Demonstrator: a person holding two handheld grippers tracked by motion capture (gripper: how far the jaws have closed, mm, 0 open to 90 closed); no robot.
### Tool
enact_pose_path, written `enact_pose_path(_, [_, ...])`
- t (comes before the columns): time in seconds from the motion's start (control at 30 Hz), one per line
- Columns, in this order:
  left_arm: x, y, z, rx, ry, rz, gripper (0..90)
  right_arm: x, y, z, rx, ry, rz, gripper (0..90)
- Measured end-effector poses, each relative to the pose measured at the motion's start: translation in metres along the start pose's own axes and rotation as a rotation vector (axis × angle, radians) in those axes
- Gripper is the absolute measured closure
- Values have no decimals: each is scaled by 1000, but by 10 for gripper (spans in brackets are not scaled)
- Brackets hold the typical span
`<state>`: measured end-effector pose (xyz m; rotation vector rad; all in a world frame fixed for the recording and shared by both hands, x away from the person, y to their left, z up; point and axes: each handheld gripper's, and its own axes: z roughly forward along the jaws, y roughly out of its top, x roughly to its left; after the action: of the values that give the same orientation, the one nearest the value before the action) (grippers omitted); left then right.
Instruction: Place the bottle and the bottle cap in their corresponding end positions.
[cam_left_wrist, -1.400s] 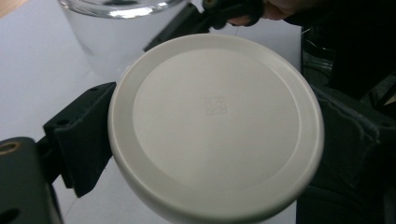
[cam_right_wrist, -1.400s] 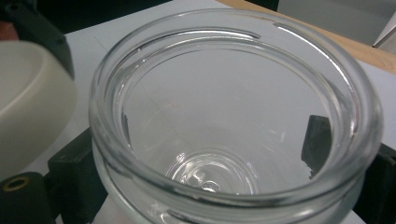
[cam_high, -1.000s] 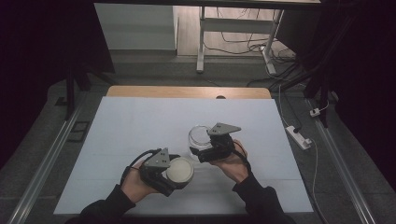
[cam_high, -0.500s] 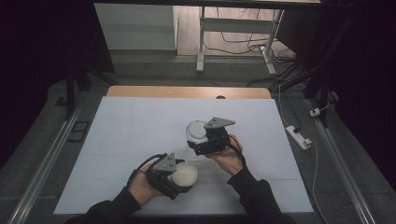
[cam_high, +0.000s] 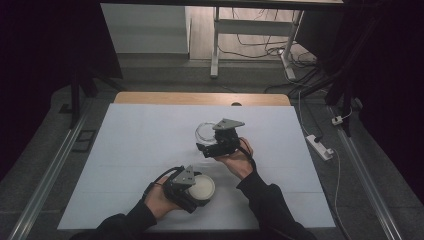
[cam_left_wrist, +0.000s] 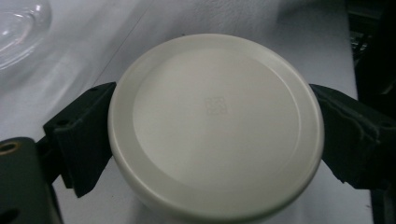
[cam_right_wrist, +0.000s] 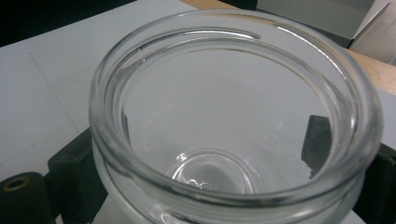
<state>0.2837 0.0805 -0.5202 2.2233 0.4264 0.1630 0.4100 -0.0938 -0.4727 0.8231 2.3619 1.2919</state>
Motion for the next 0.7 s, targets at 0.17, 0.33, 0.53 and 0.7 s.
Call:
enact_pose_path(0.17, [2, -2, 8, 28, 5, 11, 83, -1, 2, 14, 20, -17, -3, 61])
enact_pose_path(0.33, [4, -4, 14, 48, 23, 12, 83, -3, 3, 23, 25, -24, -1, 62])
enact_pose_path(0.53, [7, -6, 18, 70, 34, 0, 83, -4, 6, 33, 24, -40, -12, 61])
enact_pose_path(0.7, [9, -9, 23, 94, 52, -4, 82, -5, 5, 41, 31, -56, -19, 61])
